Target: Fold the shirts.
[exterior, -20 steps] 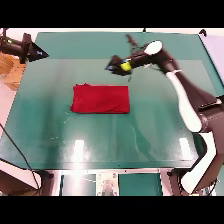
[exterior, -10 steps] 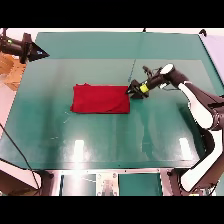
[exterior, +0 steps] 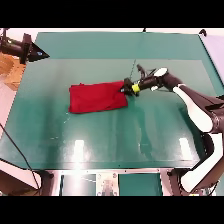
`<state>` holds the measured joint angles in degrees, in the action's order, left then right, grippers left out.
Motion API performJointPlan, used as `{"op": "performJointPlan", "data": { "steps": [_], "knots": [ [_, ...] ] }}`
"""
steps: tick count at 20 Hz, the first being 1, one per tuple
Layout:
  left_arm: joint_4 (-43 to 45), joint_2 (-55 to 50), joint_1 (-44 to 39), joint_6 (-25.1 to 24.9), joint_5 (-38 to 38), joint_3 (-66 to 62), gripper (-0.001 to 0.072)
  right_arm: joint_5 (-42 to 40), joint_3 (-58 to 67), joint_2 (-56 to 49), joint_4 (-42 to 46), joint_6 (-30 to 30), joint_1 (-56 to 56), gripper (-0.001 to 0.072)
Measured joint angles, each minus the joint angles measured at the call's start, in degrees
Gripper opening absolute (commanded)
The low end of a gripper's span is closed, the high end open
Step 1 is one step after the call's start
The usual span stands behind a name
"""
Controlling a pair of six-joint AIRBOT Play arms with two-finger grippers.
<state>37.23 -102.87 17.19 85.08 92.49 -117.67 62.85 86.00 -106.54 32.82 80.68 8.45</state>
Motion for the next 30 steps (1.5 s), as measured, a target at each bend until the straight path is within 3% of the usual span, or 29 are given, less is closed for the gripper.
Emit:
{"op": "performJointPlan", "data": {
  "steps": [5, 12, 19, 24, 30],
  "knots": [
    [0.0, 0.0, 0.0, 0.0, 0.6, 0.0, 0.002, 4.5, 12.4, 8.5, 5.4, 6.0, -9.9, 0.0019],
    [0.0, 0.0, 0.0, 0.0, 1.0, 0.0, 0.002, 19.7, 26.9, 14.1, 8.9, 13.3, -35.9, 0.0019],
    [0.0, 0.0, 0.0, 0.2, 1.3, 0.0, 0.002, 30.6, 29.5, 15.5, 9.6, 17.3, -59.8, 0.0019],
    [0.0, 0.0, 0.0, 0.4, 1.4, 0.0, 0.002, 34.5, 29.7, 18.8, 10.6, 19.5, -70.7, 0.0019],
    [0.0, 0.0, 0.0, 0.4, 1.6, 0.0, 0.002, 40.6, 28.3, 23.4, 23.8, 21.7, -75.1, 0.0018]
  ]
}}
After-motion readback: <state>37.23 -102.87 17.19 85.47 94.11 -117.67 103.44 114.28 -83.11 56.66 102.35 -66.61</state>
